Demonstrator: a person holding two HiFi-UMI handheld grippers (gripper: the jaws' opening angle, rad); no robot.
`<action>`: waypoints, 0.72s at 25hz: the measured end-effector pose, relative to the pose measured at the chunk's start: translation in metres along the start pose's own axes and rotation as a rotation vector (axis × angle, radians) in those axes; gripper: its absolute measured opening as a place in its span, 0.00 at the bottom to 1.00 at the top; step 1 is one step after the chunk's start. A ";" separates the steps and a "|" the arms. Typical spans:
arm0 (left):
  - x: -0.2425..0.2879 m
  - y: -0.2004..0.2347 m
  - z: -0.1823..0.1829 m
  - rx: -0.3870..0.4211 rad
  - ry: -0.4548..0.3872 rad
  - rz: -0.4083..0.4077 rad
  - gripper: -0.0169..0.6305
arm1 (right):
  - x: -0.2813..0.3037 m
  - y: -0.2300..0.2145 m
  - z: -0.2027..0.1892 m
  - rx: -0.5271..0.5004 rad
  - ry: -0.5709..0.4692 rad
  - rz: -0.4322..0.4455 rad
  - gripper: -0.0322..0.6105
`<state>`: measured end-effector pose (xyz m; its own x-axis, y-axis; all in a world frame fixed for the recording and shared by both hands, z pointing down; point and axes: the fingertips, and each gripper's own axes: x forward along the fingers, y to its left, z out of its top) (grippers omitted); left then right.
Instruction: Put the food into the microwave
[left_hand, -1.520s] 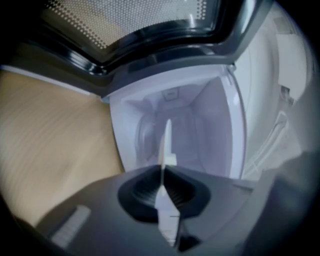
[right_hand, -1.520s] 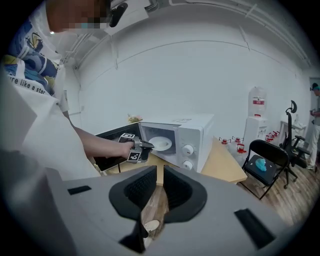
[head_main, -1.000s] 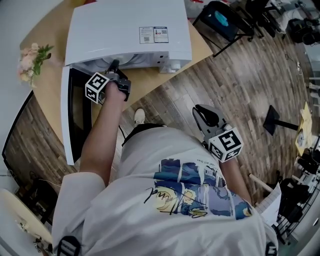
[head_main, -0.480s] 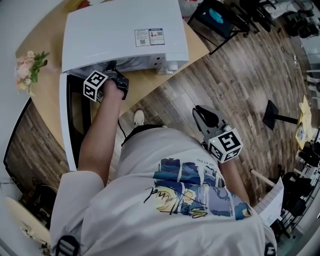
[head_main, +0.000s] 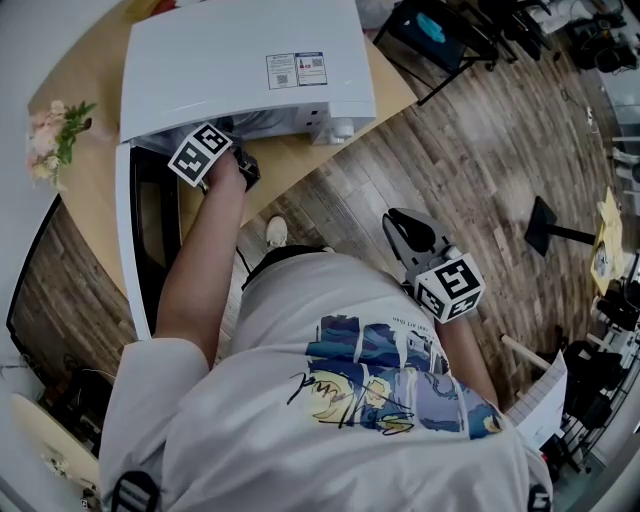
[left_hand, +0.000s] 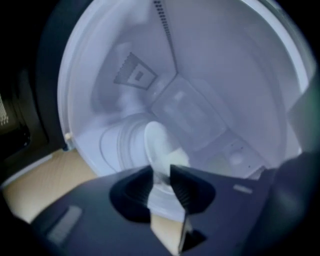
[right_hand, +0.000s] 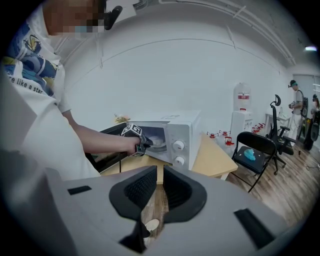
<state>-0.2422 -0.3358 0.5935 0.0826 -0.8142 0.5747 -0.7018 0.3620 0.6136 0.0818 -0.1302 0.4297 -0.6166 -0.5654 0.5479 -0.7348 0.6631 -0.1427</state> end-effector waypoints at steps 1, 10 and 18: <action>-0.001 0.000 0.000 0.048 0.002 0.025 0.20 | 0.000 0.000 0.000 0.001 0.001 0.002 0.11; 0.004 -0.003 -0.002 0.339 0.020 0.155 0.32 | -0.007 0.001 -0.008 -0.004 0.007 0.012 0.11; 0.008 -0.008 -0.005 0.467 0.026 0.217 0.37 | -0.017 0.000 -0.015 -0.001 0.006 0.015 0.11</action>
<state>-0.2326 -0.3427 0.5956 -0.0863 -0.7289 0.6791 -0.9453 0.2751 0.1751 0.0963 -0.1130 0.4322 -0.6263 -0.5523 0.5502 -0.7248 0.6725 -0.1500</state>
